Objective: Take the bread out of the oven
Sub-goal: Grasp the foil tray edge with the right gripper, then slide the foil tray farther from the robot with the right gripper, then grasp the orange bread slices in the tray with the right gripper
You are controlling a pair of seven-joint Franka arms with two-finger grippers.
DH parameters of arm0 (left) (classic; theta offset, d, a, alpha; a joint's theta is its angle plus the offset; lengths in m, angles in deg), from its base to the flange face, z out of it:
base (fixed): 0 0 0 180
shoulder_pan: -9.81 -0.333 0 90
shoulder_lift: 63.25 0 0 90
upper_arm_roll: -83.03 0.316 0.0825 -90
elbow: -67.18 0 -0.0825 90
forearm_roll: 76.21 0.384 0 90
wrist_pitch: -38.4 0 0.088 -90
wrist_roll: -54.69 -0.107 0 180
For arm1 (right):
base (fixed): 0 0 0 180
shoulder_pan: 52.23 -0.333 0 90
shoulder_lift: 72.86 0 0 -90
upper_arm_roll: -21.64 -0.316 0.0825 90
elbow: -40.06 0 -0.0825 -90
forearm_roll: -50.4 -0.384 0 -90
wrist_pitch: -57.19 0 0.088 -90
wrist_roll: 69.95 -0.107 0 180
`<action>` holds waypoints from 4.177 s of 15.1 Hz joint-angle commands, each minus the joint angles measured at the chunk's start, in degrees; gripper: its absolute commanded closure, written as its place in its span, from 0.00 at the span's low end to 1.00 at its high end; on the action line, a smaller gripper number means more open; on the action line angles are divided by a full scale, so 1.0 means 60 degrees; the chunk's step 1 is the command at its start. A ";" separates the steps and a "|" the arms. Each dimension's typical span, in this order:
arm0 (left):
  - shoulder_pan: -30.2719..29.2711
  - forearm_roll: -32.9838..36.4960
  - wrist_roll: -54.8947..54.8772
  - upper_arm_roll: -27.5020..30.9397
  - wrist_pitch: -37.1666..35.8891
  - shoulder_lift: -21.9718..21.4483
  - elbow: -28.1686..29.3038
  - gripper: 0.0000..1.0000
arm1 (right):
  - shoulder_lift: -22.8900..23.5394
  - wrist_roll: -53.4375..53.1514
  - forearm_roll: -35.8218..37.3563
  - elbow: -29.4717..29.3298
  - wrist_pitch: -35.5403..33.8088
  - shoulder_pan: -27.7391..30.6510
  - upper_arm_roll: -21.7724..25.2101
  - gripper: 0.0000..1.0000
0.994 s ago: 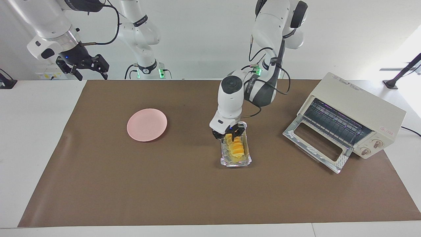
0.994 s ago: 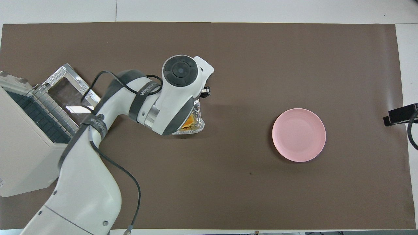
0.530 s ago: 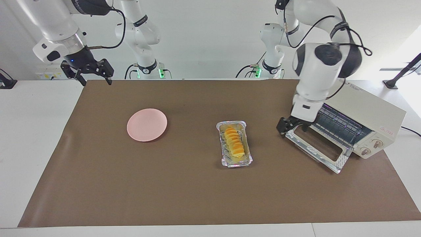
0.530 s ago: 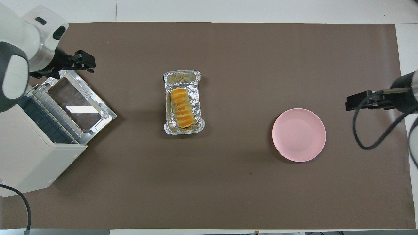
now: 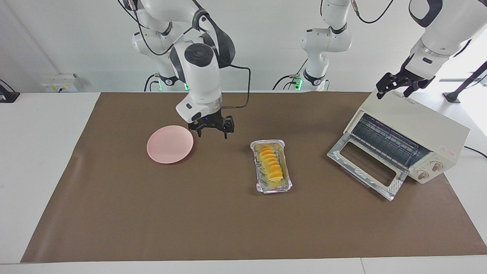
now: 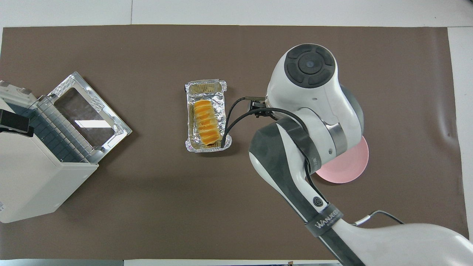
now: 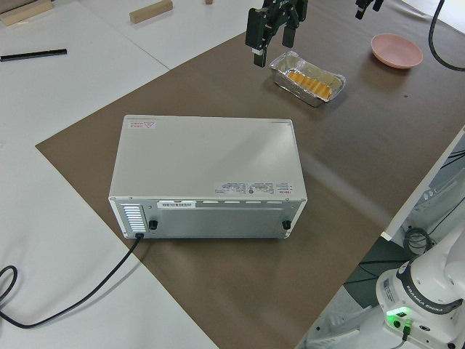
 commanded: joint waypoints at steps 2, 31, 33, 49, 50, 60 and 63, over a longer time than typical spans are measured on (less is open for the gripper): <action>-0.0646 -0.0096 0.0554 -0.1395 -0.0027 -0.0150 0.0501 0.00 | 0.2913 -0.1537 0.0719 -0.2961 -0.0035 -0.0823 0.0105 0.00; -0.1150 -0.0096 0.0937 -0.1752 -0.0114 -0.0238 0.0457 0.00 | 0.3691 0.1460 0.0016 -0.4366 -0.0471 0.1062 0.0075 1.00; -0.1150 -0.0096 0.0937 -0.1752 -0.0114 -0.0223 0.0457 0.00 | 0.3749 0.2631 0.0016 -0.4324 -0.0312 0.1927 0.0075 1.00; -0.1150 -0.0096 0.0937 -0.1752 -0.0114 -0.0238 0.0457 0.00 | 0.3399 0.5376 0.0192 -0.2844 0.0832 0.3455 0.0148 0.00; -0.1150 -0.0096 0.0937 -0.1752 -0.0114 -0.0238 0.0457 0.00 | 0.3398 0.5362 0.0265 -0.2845 0.0802 0.3382 0.0134 0.00; -0.1150 -0.0096 0.0937 -0.1752 -0.0114 -0.0238 0.0457 0.00 | 0.3310 0.4790 0.0602 -0.1542 0.2718 0.2868 0.0163 0.19; -0.1150 -0.0096 0.0937 -0.1752 -0.0114 -0.0238 0.0457 0.00 | 0.3281 0.4629 0.0602 -0.1292 0.3160 0.2883 0.0148 0.62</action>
